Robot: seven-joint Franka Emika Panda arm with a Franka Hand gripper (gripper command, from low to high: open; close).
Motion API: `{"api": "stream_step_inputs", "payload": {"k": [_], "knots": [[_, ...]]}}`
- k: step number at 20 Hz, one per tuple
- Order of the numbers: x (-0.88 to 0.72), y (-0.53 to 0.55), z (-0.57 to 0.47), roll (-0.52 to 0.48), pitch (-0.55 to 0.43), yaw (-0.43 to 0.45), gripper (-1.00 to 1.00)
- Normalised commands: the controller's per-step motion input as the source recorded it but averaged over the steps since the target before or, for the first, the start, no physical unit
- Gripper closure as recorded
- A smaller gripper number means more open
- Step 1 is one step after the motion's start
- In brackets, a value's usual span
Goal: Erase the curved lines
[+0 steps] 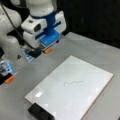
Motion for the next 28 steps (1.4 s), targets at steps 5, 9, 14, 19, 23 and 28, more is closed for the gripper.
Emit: {"api": "stream_step_inputs", "payload": {"k": [5,9,14,19,23,28], "knots": [[0.3,-0.47,0.09,-0.026,0.126,0.212,-1.0],[0.35,-0.48,0.05,-0.134,0.155,0.149,-1.0],[0.35,-0.4,0.03,-0.17,0.154,0.136,-1.0],[0.31,-0.44,0.03,-0.173,0.149,0.162,-1.0],[0.27,-0.48,0.02,-0.089,0.117,0.215,-1.0],[0.26,-0.5,0.01,-0.027,0.101,0.261,-1.0]]}}
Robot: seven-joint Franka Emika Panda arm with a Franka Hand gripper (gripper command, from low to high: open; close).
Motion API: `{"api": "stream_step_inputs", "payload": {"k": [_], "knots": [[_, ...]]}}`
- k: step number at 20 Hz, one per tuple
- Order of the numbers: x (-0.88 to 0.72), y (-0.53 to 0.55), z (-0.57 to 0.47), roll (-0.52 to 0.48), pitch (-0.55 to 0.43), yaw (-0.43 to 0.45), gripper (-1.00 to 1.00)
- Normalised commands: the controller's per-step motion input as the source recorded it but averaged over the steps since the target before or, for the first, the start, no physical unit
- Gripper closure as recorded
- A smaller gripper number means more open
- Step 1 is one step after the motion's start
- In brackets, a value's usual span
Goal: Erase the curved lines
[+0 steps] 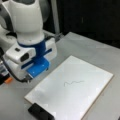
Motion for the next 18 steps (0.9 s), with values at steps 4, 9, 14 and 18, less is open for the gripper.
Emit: {"api": "stream_step_inputs", "payload": {"k": [4,9,14,18], "knots": [[0.25,-0.48,0.01,0.013,0.101,0.262,-1.0],[0.26,-0.38,0.04,0.057,0.116,0.206,-1.0],[0.29,-0.3,0.04,0.103,0.107,0.154,-1.0],[0.29,-0.29,0.07,0.196,0.147,0.146,-1.0]]}}
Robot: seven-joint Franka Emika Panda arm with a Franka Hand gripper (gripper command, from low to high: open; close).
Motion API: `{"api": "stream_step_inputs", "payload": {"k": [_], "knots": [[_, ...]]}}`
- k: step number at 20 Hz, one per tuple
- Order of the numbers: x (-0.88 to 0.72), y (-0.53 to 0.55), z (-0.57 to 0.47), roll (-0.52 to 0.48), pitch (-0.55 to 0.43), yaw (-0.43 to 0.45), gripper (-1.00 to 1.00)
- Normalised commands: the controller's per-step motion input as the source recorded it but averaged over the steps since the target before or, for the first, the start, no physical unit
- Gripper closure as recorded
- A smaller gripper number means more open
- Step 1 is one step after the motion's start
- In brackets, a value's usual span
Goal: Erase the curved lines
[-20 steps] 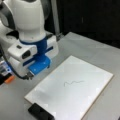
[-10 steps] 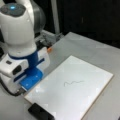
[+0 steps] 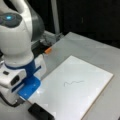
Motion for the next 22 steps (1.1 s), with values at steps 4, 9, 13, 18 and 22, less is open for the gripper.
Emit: {"api": "stream_step_inputs", "payload": {"k": [4,9,13,18,22], "knots": [[0.3,-0.25,0.04,0.273,0.112,0.033,-1.0],[0.35,-0.18,-0.05,0.295,0.068,-0.042,-1.0],[0.35,-0.18,-0.04,0.239,0.069,-0.049,-1.0],[0.26,-0.16,0.04,0.193,0.069,-0.048,-1.0],[0.26,-0.15,-0.01,0.183,0.081,-0.025,-1.0]]}}
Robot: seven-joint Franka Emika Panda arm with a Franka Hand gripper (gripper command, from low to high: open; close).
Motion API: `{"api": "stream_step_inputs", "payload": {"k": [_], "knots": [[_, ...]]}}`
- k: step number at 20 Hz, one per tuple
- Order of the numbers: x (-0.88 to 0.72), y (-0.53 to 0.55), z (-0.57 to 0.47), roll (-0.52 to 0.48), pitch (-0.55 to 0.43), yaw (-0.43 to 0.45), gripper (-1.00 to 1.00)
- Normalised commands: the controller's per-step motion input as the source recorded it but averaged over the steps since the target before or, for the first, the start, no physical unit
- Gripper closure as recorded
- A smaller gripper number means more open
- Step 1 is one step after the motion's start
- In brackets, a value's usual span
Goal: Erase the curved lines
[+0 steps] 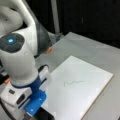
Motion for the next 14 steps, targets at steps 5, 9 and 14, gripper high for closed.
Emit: {"api": "stream_step_inputs", "payload": {"k": [5,9,14], "knots": [[0.25,-0.1,-0.04,0.121,0.063,-0.036,-1.0],[0.21,-0.06,-0.04,0.109,0.054,-0.07,-1.0],[0.18,-0.01,-0.08,0.131,0.036,-0.103,-1.0]]}}
